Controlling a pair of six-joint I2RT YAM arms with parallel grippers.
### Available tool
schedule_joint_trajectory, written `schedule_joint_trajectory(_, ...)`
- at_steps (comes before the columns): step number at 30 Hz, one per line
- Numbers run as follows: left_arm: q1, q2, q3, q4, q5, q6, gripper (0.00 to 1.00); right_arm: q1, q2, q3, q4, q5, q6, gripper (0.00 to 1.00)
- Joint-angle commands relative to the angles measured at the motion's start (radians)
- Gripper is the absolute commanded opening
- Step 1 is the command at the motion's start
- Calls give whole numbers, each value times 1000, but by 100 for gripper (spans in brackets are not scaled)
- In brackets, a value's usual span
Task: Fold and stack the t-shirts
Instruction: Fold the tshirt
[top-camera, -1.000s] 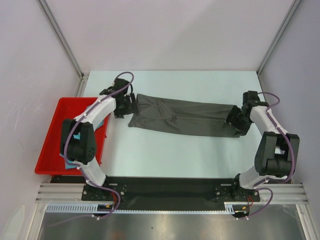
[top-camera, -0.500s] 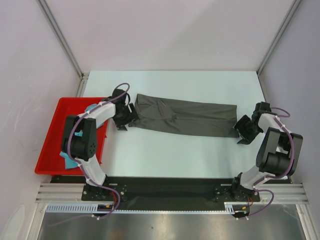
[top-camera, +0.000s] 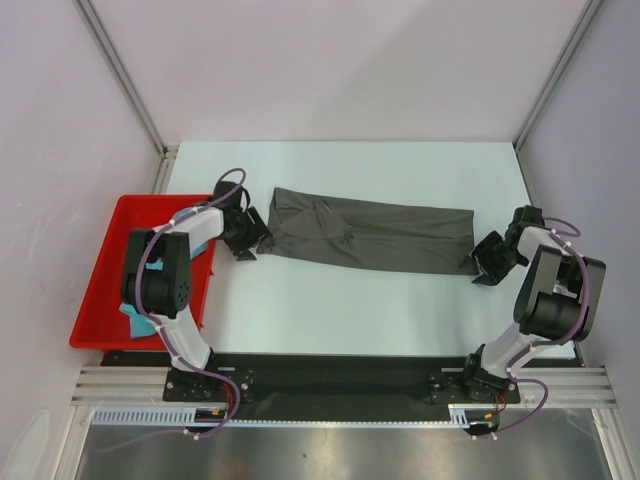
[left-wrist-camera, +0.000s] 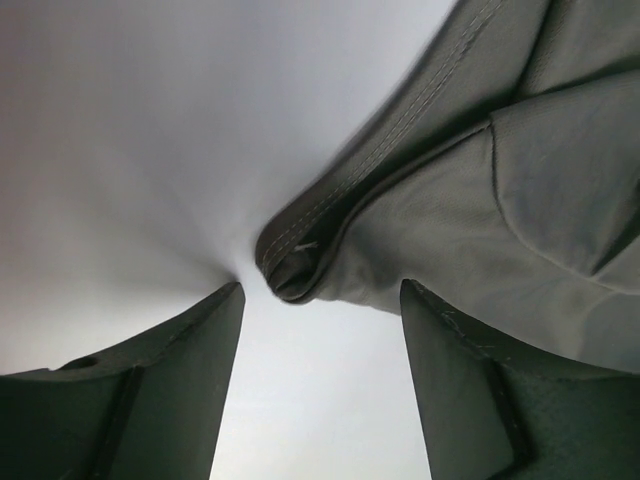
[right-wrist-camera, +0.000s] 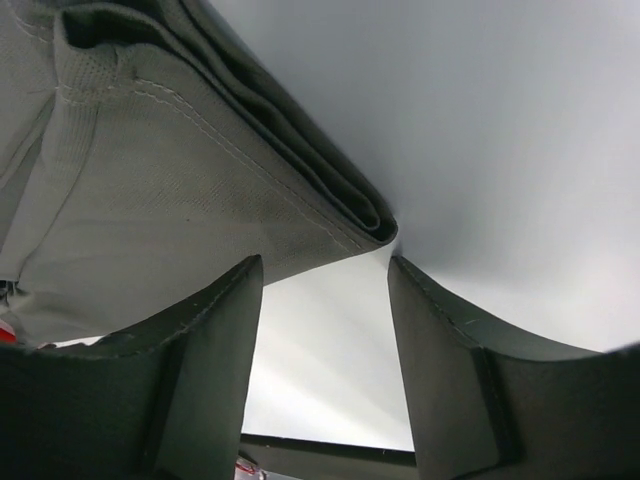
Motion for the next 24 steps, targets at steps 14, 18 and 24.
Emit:
schedule_joint_trajectory(14, 4, 122, 74, 58, -5, -14, 28, -5, 32, 15, 17, 54, -2, 48)
schedule_joint_trajectory(18, 4, 148, 95, 70, -26, 1, 13, -5, 29, 4, 24, 111, -1, 21)
schedule_joint_trajectory(24, 3, 214, 212, 67, -78, 18, 1, 27, -8, -49, 11, 123, 19, 0)
